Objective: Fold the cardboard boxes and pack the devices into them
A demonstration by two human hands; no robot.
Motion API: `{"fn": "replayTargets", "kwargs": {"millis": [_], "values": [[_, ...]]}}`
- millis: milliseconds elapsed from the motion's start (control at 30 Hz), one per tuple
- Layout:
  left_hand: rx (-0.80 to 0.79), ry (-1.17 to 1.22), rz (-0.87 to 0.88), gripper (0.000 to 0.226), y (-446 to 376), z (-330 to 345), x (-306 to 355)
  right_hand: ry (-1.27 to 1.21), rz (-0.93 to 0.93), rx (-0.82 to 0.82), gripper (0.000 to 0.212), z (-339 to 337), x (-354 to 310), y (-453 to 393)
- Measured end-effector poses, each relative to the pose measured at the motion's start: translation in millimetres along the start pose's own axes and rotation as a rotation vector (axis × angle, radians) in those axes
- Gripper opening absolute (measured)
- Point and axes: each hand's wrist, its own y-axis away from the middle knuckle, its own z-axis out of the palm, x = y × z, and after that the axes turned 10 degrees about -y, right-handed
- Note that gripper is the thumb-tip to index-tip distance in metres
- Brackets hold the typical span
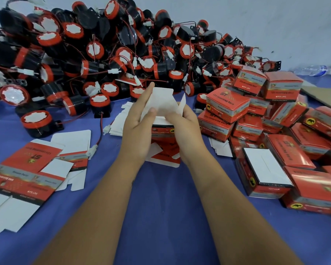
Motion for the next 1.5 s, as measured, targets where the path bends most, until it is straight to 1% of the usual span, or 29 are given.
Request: {"fn": "replayTargets", "kwargs": {"millis": [33, 100, 133, 200, 233, 267, 333, 400, 467, 533, 600, 667, 733, 800, 867, 933, 1033, 1100, 1200, 1267, 1333, 1400, 1433, 1467, 1500], "values": [[-0.023, 0.04, -0.061, 0.035, -0.9, 1.0, 1.8, 0.015, -0.012, 0.014, 0.028, 1.0, -0.1, -0.1], [-0.07, 0.145, -0.185, 0.043, -4.8, 0.8, 1.6, 0.042, -0.031, 0.03, 0.033, 3.2, -0.1, 0.4], [-0.079, 0.154, -0.186, 0.043, -5.2, 0.0, 1.0, 0.046, -0.039, 0.027, 0.035, 3.9, 0.4, 0.9], [-0.044, 0.095, -0.119, 0.035, -5.0, -0.7, -1.9, 0.053, -0.048, 0.024, 0.035, 4.4, 1.1, 1.3], [-0.027, 0.07, -0.073, 0.038, -3.3, -1.4, -3.8, 0.053, -0.053, 0.019, 0.034, 4.1, 0.9, 2.4], [-0.009, 0.058, -0.046, 0.046, -3.6, -1.6, -5.2, 0.04, -0.058, 0.0, 0.032, 3.7, 1.5, 1.7], [0.021, 0.047, -0.066, 0.054, -4.0, -1.4, -7.4, -0.08, -0.023, -0.104, 0.021, 2.4, 1.9, 1.9], [0.053, 0.04, -0.089, 0.054, -6.7, -1.7, -8.8, -0.218, 0.031, -0.177, 0.019, 0.7, -0.9, 2.0], [0.069, 0.068, -0.097, 0.052, -8.0, -3.0, -7.4, -0.276, 0.013, -0.136, 0.03, -3.4, -3.5, -3.4], [0.053, 0.065, -0.075, 0.055, -8.5, -2.6, -5.7, -0.367, 0.089, -0.187, 0.031, -5.7, -3.7, -5.1], [0.038, 0.051, -0.065, 0.059, -8.3, -1.7, -4.4, -0.356, 0.141, -0.224, 0.03, -4.7, -2.7, -5.0], [0.029, 0.05, -0.074, 0.054, -7.6, -1.8, -4.7, -0.3, 0.114, -0.201, 0.034, -5.4, -0.1, -6.6], [0.022, 0.06, -0.098, 0.042, -6.7, -3.5, -5.7, -0.289, 0.098, -0.186, 0.041, -4.7, -0.6, -5.8], [0.002, 0.158, -0.176, 0.027, -7.3, -4.2, -5.9, -0.297, 0.093, -0.181, 0.043, -4.0, -1.5, -3.6], [-0.012, 0.224, -0.246, 0.021, -7.1, -4.5, -5.5, -0.365, 0.12, -0.185, 0.041, -5.3, -1.8, -2.6], [0.019, 0.128, -0.175, 0.025, -8.1, -4.8, -6.5, -0.372, 0.141, -0.208, 0.038, -6.6, -5.2, -2.2], [0.041, 0.042, -0.017, 0.041, -7.8, -7.5, -6.5, -0.253, 0.126, -0.169, 0.04, -7.1, -11.7, -3.2], [0.072, 0.064, 0.022, 0.046, -8.5, -8.6, -7.0, -0.228, 0.085, -0.147, 0.045, -7.3, -13.7, -3.1], [0.093, 0.025, 0.025, 0.045, -8.1, -6.2, -5.7, -0.111, -0.018, -0.109, 0.048, -5.7, -15.2, 0.2], [0.103, 0.014, 0.035, 0.044, -6.7, -4.1, -4.1, -0.109, -0.045, -0.077, 0.044, -3.0, -15.5, 1.4], [0.142, 0.023, 0.077, 0.039, -7.3, -5.6, -1.0, -0.11, -0.055, -0.031, 0.03, 0.6, -15.4, 2.2], [0.178, -0.016, 0.169, 0.032, -7.5, -8.1, 3.1, -0.014, -0.049, 0.042, 0.016, 4.8, -16.6, 4.3], [0.176, -0.06, 0.218, 0.034, -7.0, -8.0, 4.1, 0.023, -0.026, 0.056, 0.016, 6.4, -17.6, 5.7], [0.156, -0.106, 0.247, 0.039, -6.1, -6.9, 4.3, 0.021, 0.004, 0.041, 0.021, 7.5, -18.2, 6.9], [0.121, -0.142, 0.24, 0.047, -4.4, -4.9, 4.1, -0.027, 0.031, 0.006, 0.026, 7.9, -18.2, 7.4]]}}
